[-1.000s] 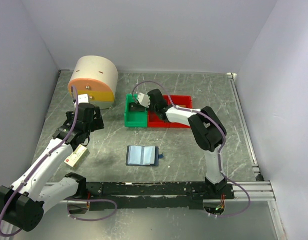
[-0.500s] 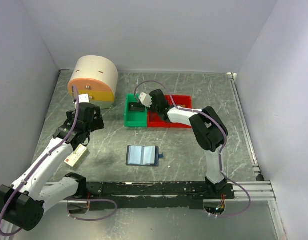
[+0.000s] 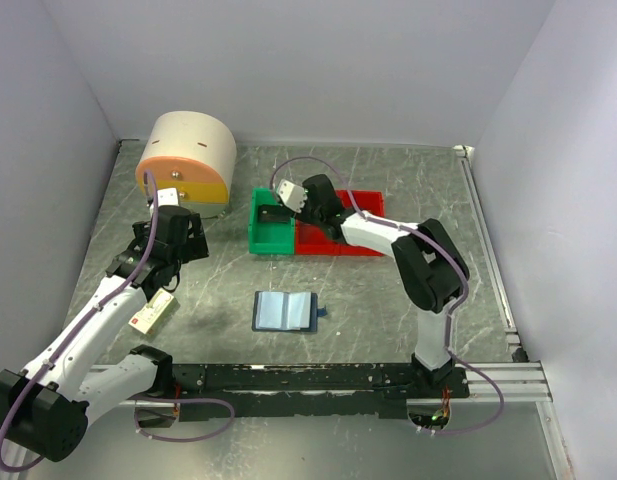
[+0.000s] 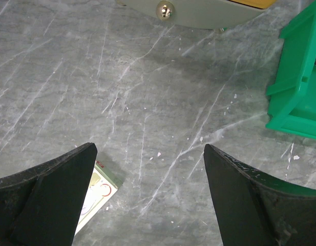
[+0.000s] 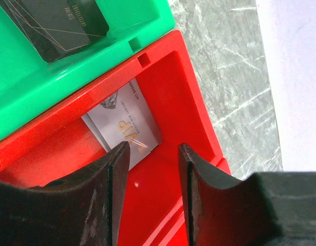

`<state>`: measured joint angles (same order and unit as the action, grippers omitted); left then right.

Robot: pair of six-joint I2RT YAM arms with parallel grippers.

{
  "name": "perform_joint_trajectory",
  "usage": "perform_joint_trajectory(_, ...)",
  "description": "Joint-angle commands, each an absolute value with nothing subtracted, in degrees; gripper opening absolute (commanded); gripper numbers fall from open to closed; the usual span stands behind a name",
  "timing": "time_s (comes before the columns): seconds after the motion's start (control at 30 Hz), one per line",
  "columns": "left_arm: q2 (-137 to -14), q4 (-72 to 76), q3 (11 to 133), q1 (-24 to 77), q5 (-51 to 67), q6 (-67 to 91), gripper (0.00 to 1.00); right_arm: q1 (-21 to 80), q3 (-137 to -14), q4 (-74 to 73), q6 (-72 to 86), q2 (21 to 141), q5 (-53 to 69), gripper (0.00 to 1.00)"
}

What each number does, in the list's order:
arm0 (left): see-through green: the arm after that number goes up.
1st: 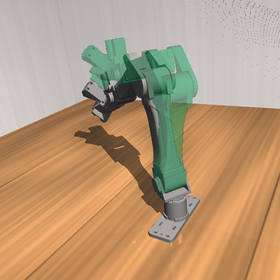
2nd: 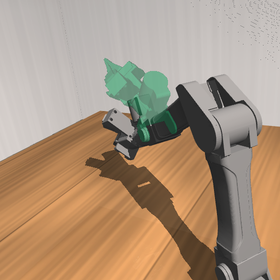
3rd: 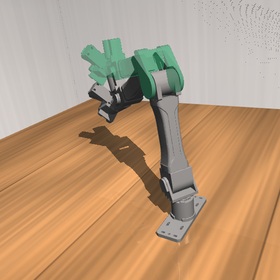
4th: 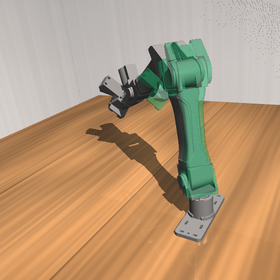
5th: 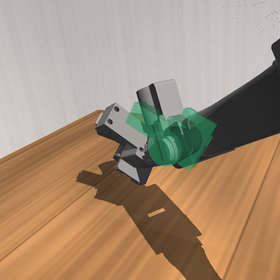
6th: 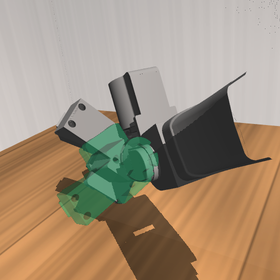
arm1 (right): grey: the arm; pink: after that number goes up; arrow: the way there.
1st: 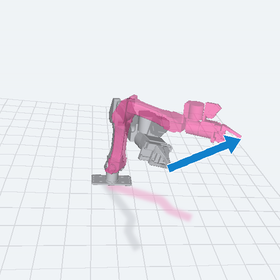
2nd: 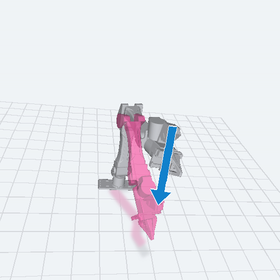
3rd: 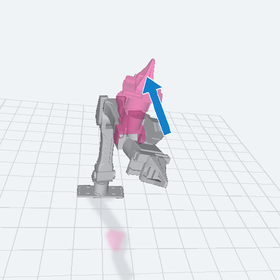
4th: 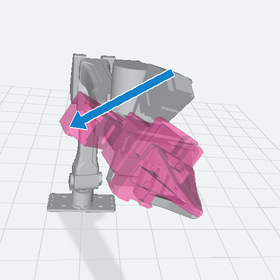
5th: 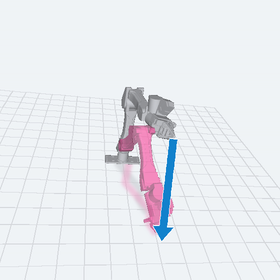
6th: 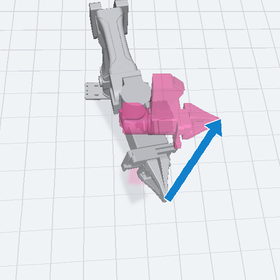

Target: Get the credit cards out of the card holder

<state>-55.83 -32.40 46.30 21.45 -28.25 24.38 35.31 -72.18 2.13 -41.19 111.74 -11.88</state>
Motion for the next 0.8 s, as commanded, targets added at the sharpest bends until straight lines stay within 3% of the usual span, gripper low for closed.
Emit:
perform_joint_trajectory(0.0, -56.0, -31.1, 46.9, 21.0, -28.0, 23.6, 0.98, 35.2, -71.4, 2.1, -37.3, 107.5, -10.5, 0.43)
perform_joint_trajectory(0.2, -56.0, -31.1, 46.9, 21.1, -27.9, 23.6, 0.98, 35.2, -71.1, 5.6, -25.0, 99.3, -11.5, 0.45)
perform_joint_trajectory(0.37, -56.1, -31.3, 47.0, 21.0, -28.1, 23.7, 0.99, 34.8, -72.8, 1.3, 7.7, 92.2, -26.4, 0.52)
perform_joint_trajectory(0.47, -56.0, -32.0, 47.1, 21.1, -29.9, 24.4, 1.0, 34.5, -75.0, -9.0, 22.8, 90.3, -22.3, 0.58)
perform_joint_trajectory(0.63, -56.4, -33.1, 47.7, 21.0, -31.2, 25.4, 1.0, 35.3, -69.9, -13.5, 38.5, 88.0, -7.6, 0.58)
perform_joint_trajectory(0.77, -55.8, -32.9, 47.8, 21.0, -29.5, 25.2, 1.0, 43.8, -61.7, -11.3, 45.4, 84.6, -14.3, 0.58)
